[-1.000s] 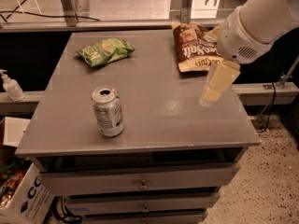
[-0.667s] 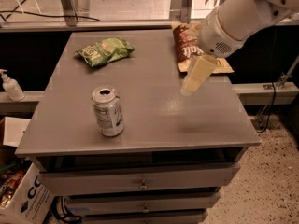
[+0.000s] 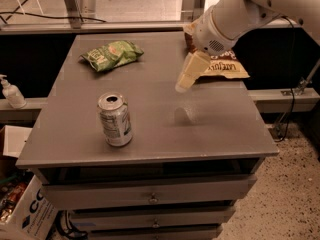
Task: Move green jalapeno chip bag near 7up can
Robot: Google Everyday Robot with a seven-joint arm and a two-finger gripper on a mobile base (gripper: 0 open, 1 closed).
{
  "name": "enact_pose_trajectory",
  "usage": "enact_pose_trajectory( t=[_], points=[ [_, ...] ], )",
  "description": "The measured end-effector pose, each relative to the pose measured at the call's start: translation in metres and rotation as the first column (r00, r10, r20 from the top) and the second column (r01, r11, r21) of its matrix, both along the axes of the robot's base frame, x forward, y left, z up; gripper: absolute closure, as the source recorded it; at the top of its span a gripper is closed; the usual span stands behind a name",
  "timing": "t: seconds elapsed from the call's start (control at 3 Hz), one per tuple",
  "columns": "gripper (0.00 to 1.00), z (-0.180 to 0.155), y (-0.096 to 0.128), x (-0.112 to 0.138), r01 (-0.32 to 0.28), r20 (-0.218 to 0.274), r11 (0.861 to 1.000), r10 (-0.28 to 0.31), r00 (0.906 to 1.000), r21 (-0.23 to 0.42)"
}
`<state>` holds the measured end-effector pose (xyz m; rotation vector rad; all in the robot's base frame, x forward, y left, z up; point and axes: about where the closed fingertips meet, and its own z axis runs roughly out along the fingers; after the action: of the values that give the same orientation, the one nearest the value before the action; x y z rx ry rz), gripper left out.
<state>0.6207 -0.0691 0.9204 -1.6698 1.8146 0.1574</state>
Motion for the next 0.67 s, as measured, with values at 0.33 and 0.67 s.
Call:
enact_pose_trajectory(
  t=[0.33, 0.67],
  points=[
    [0.00, -0.007, 0.015, 0.016, -0.010, 0.013, 0.999, 0.009, 0.9999, 0.044],
    [0.00, -0.012, 0.046, 0.052, -0.024, 0.047, 0.993, 0.019, 0.9987, 0.114]
  ],
)
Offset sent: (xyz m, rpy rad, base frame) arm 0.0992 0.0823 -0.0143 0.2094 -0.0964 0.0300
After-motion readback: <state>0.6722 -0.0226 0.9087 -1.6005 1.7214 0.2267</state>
